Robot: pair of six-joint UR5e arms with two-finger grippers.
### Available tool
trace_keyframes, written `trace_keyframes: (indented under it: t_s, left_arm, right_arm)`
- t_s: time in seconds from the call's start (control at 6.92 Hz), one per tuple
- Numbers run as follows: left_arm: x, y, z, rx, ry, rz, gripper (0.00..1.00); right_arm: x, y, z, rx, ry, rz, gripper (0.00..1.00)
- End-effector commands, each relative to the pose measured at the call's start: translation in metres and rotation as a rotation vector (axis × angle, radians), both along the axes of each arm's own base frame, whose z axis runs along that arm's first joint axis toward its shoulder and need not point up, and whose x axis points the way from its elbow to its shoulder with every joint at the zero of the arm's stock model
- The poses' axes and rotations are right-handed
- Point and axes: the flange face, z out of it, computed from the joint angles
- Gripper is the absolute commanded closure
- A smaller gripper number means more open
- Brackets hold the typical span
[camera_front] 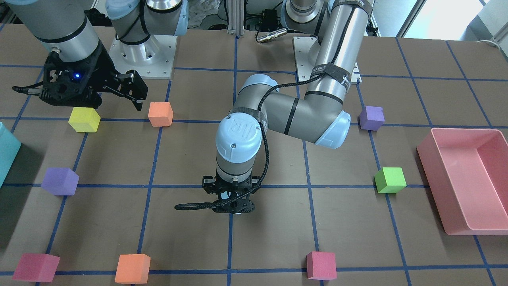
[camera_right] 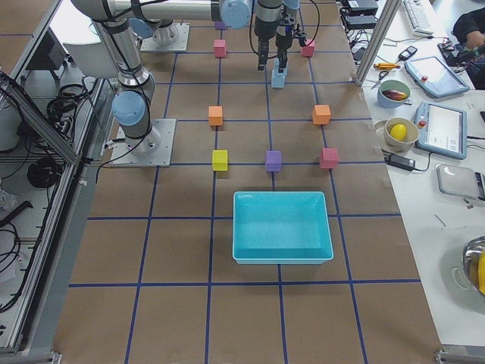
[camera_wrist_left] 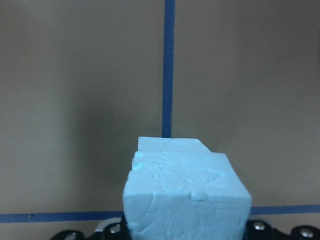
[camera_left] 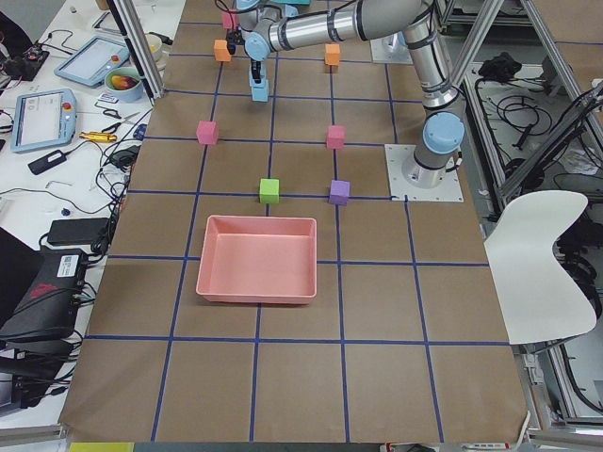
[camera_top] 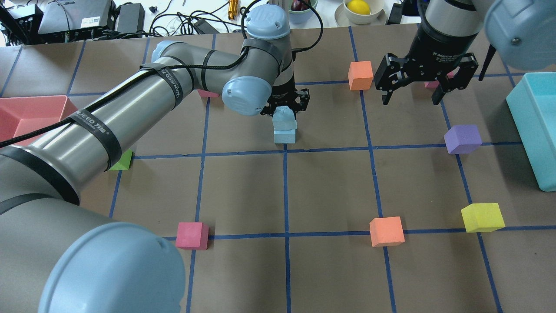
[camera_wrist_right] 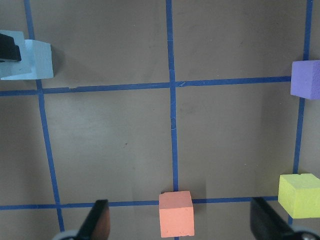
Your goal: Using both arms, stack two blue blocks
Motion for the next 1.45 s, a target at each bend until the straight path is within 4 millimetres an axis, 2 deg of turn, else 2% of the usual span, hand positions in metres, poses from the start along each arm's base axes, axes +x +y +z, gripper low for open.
trace_keyframes:
  t_s: [0.0, 0.14, 0.29, 0.58, 0.87, 1.16, 1.3]
  left_arm:
    - [0.0, 0.001, -0.007, 0.017, -0.015, -0.003, 0.93]
    - [0.001, 0.001, -0.009, 0.017, -0.02, -0.001, 0.57]
    - [0.001, 0.002, -0.012, 0.02, -0.022, 0.005, 0.44]
    - [0.0, 0.001, -0.016, 0.02, -0.02, 0.008, 0.39]
    - [-0.003, 0.002, -0.015, 0.022, -0.014, 0.05, 0.22]
    - [-0.005, 0.007, 0.015, -0.009, 0.003, 0.06, 0.08]
    - [0.005, 0.006, 0.041, -0.029, 0.013, 0.069, 0.03]
  right_arm:
    - [-0.004, -0.001, 0.012, 0.005, 0.035, 0.002, 0.0]
    - [-0.003, 0.001, 0.015, -0.001, 0.028, 0.0, 0.0]
    - [-0.002, 0.001, 0.014, 0.001, 0.026, 0.003, 0.0]
    - [-0.003, -0.001, 0.014, -0.008, 0.035, -0.009, 0.0]
    - [-0.002, 0.0, 0.014, -0.007, 0.032, -0.013, 0.0]
    - [0.001, 0.001, 0.011, -0.004, 0.023, -0.011, 0.0]
    - [0.001, 0.001, 0.01, -0.002, 0.023, -0.011, 0.0]
